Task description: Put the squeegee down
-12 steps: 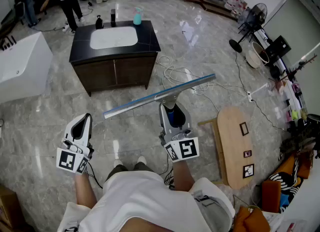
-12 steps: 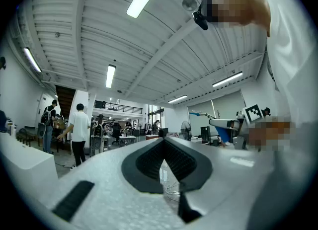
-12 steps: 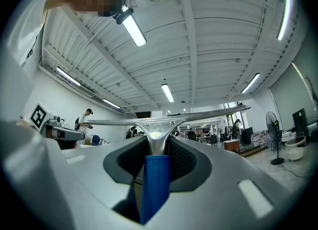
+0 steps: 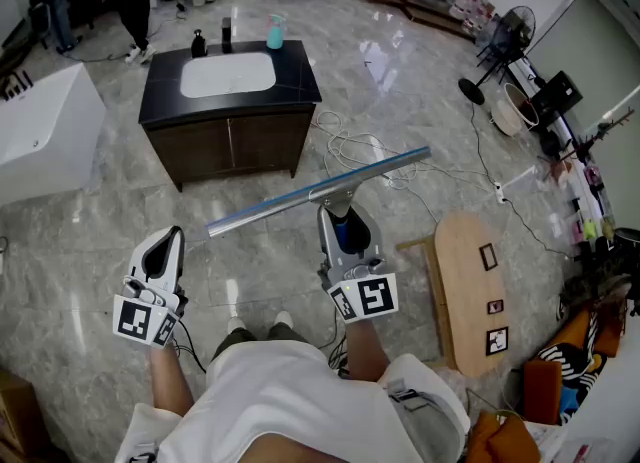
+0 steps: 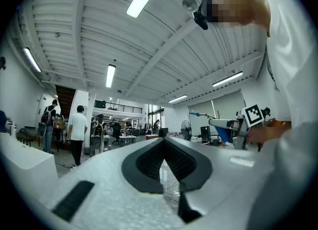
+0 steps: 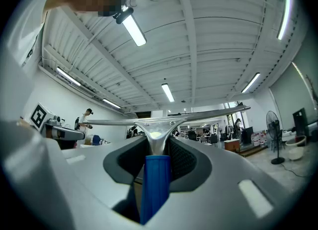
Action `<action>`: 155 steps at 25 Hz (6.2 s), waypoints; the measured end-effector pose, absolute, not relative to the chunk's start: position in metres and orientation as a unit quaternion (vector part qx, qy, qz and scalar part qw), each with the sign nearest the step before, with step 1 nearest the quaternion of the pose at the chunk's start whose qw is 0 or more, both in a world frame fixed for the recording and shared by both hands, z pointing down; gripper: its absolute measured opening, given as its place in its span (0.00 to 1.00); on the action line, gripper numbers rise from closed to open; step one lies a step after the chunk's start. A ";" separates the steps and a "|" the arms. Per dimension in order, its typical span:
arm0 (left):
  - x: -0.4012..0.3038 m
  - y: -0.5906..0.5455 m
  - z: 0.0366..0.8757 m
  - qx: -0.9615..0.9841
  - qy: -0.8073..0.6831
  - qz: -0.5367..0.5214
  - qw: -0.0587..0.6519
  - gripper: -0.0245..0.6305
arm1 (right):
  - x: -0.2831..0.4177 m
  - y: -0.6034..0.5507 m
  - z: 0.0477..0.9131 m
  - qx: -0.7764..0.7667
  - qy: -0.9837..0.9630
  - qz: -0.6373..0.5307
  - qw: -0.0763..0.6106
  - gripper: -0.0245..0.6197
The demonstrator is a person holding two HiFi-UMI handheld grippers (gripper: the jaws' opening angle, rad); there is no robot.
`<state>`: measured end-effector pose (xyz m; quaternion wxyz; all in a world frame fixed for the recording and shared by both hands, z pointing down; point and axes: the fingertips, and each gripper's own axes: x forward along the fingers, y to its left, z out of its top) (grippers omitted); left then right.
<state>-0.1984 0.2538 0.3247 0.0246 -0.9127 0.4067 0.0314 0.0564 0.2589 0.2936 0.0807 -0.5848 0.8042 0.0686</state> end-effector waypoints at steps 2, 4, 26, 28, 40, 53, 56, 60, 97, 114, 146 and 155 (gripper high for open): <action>-0.198 0.254 0.325 -0.913 0.407 0.032 0.025 0.04 | 0.057 0.259 0.294 -0.585 0.804 0.067 0.083 0.25; -0.198 0.255 0.325 -0.912 0.407 0.032 0.025 0.04 | 0.058 0.260 0.294 -0.584 0.804 0.065 0.087 0.25; -0.176 0.255 0.332 -0.909 0.416 0.026 0.024 0.04 | 0.082 0.258 0.302 -0.579 0.808 0.056 0.095 0.25; -0.169 0.253 0.333 -0.907 0.419 0.024 0.024 0.04 | 0.089 0.254 0.303 -0.575 0.811 0.055 0.095 0.25; -0.104 0.222 0.339 -0.906 0.423 0.016 0.032 0.04 | 0.148 0.221 0.315 -0.566 0.817 0.055 0.098 0.25; -0.106 0.098 0.358 -0.915 0.402 0.012 0.016 0.04 | 0.139 0.104 0.327 -0.570 0.815 0.039 0.098 0.25; -0.117 0.048 0.361 -0.920 0.393 0.016 0.013 0.04 | 0.123 0.059 0.326 -0.576 0.811 0.044 0.092 0.25; -0.141 -0.026 0.361 -0.925 0.379 0.016 0.012 0.04 | 0.094 -0.011 0.328 -0.585 0.806 0.041 0.083 0.25; -0.136 -0.278 0.401 -0.923 0.382 -0.025 -0.042 0.04 | 0.136 -0.449 0.585 -0.588 0.783 -0.168 -0.110 0.25; -0.117 -0.308 0.442 -0.914 0.396 -0.037 -0.077 0.04 | 0.173 -0.540 0.738 -0.603 0.701 -0.305 -0.230 0.24; -0.093 -0.348 0.444 -0.928 0.367 -0.023 -0.053 0.04 | 0.136 -0.465 0.645 -0.597 0.752 -0.208 -0.185 0.60; -0.110 -0.321 0.404 -0.931 0.364 -0.013 -0.035 0.04 | 0.096 -0.325 0.471 -0.580 0.804 -0.113 -0.064 0.50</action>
